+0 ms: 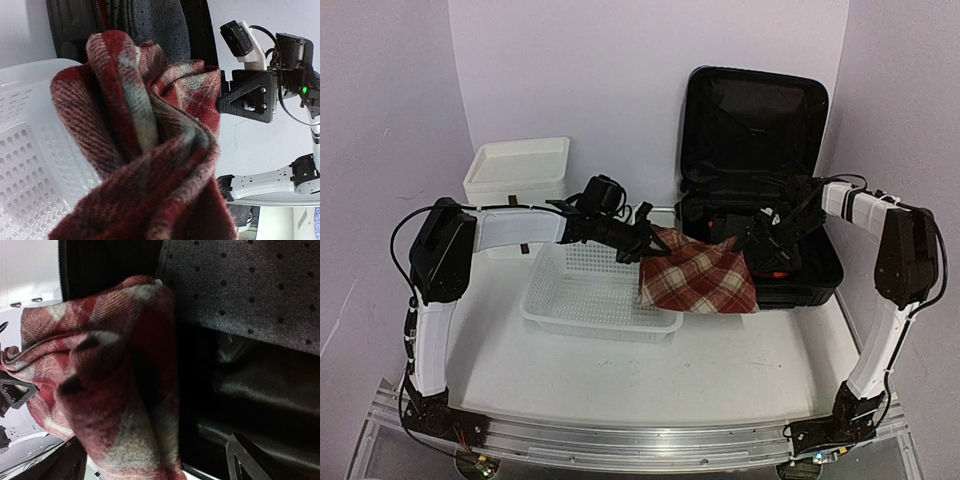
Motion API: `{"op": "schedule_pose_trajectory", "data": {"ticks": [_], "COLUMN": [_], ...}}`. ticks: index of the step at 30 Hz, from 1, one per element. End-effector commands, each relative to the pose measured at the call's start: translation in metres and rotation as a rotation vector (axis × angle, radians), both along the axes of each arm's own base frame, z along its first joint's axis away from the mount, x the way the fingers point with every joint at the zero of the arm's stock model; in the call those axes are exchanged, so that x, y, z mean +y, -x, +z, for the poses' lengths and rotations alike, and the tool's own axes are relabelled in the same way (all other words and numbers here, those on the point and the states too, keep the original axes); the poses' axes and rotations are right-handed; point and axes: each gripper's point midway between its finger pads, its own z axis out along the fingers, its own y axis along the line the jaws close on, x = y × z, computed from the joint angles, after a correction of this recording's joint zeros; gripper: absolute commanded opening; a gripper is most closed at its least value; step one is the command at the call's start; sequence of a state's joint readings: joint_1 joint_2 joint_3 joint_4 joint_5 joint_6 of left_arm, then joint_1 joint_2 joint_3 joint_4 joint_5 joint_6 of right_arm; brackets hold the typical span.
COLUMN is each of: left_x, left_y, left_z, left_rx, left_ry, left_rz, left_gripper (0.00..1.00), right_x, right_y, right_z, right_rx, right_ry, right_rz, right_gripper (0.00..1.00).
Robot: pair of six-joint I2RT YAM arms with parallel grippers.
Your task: Open, take out, and arrange the luggage
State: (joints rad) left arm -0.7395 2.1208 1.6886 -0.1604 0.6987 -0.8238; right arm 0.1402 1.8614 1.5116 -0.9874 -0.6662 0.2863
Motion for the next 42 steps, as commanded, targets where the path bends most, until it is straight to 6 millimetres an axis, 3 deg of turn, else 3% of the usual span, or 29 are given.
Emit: {"op": "schedule_pose_trajectory", "data": {"ticks": [1, 8, 17, 20, 22, 26, 27, 29, 31, 39, 42], "left_x": [0.004, 0.005, 0.009, 0.01, 0.012, 0.017, 0.019, 0.022, 0.026, 0.042, 0.055], "left_y": [0.003, 0.001, -0.001, 0.0, 0.0, -0.002, -0.002, -0.002, -0.001, 0.014, 0.02], "left_z": [0.052, 0.05, 0.05, 0.051, 0.05, 0.052, 0.051, 0.052, 0.055, 0.075, 0.082], "left_rx": [-0.083, -0.063, -0.059, -0.06, -0.055, -0.069, -0.068, -0.075, -0.079, -0.096, -0.103], "left_ry": [0.115, 0.135, 0.158, 0.166, 0.165, 0.176, 0.177, 0.183, 0.19, 0.203, 0.197], "left_rz": [-0.044, -0.056, -0.064, -0.068, -0.068, -0.059, -0.06, -0.061, -0.066, -0.057, -0.023], "left_gripper": [0.0, 0.0, 0.0, 0.0, 0.0, 0.0, 0.0, 0.0, 0.0, 0.0, 0.0], "right_x": [0.013, 0.036, 0.053, 0.057, 0.057, 0.056, 0.056, 0.057, 0.059, 0.087, 0.101], "right_y": [-0.013, -0.017, -0.028, -0.027, -0.025, -0.022, -0.022, -0.02, -0.017, -0.004, 0.002], "right_z": [0.007, -0.007, -0.012, -0.014, -0.013, -0.002, 0.003, 0.01, 0.014, 0.067, 0.076], "right_rx": [-0.025, 0.019, 0.041, 0.062, 0.054, 0.007, -0.006, -0.027, -0.043, -0.147, -0.151], "right_ry": [-0.084, -0.213, -0.361, -0.409, -0.413, -0.42, -0.428, -0.442, -0.449, -0.425, -0.415], "right_rz": [-0.017, -0.005, -0.008, -0.007, -0.007, -0.007, -0.007, -0.005, -0.004, 0.007, 0.011], "right_gripper": [0.98, 0.98, 0.86, 0.73, 0.58, 0.39, 0.31, 0.02, 0.0, 0.0, 0.0]}}
